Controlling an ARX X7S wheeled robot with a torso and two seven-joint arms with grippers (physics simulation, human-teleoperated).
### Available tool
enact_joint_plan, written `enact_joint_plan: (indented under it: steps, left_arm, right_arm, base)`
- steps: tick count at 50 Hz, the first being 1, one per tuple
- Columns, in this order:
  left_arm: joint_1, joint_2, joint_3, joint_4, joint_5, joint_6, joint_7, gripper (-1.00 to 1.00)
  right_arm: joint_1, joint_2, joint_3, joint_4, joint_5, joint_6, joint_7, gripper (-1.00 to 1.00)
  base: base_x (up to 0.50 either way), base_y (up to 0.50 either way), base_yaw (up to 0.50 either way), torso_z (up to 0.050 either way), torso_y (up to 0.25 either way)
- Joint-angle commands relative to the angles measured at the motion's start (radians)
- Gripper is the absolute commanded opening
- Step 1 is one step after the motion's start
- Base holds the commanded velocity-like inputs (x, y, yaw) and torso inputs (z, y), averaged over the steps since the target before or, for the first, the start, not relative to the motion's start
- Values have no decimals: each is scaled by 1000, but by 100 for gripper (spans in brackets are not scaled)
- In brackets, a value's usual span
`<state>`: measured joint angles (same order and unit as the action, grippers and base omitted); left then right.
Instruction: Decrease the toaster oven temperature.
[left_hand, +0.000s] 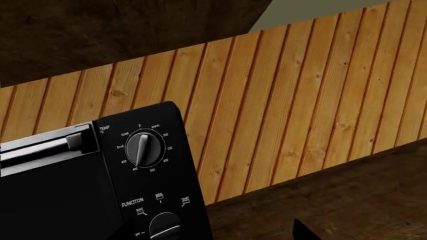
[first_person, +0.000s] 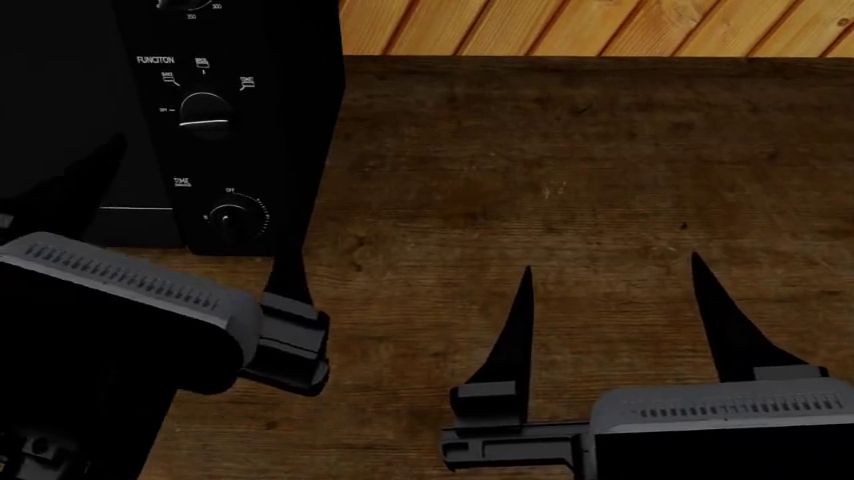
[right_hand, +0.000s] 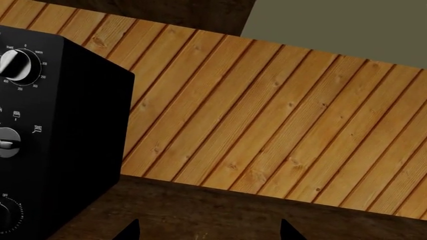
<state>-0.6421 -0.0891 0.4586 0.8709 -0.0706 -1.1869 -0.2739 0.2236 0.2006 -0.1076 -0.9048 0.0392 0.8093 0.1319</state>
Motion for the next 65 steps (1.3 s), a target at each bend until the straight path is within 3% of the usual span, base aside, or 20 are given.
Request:
enact_joint_plan:
  steps: [1,5,8,25,33,50,65]
  left_arm:
    - [-351,66,-90,-1,-145,-383,89,100]
    - [-513,29,-198,-142,-527,-383,-190,100]
    - [-597,7,-197,-229,-607,-377,-271,100]
    - [-752,-74,-83,-471,-570,-279,-224,100]
    - [-731,-123,30,-493,-537,-207,-204,100]
    - [-709,-146,158,-545,-500,-126,-180,100]
    - [-646,-156,161,-606,-489,-66,-184,100]
  right_arm:
    - [-9,2,20,-9,13,2,7,100]
    - [-7,2,34,-11,19,8,11,100]
    - [-10,0,38,-5,24,6,12,100]
    - [-15,-1,42,18,40,-15,21,100]
    - [-15,0,39,20,44,-14,26,100]
    - [-28,2,46,40,60,-42,33,100]
    - [-45,7,49,54,70,-61,41,100]
  base:
    - [0,0,0,0,0]
    - [0,0,0,0,0]
    - [0,0,0,0,0]
    - [0,0,0,0,0]
    - [0,0,0,0,0]
    - [0,0,0,0,0]
    - [0,0,0,0,0]
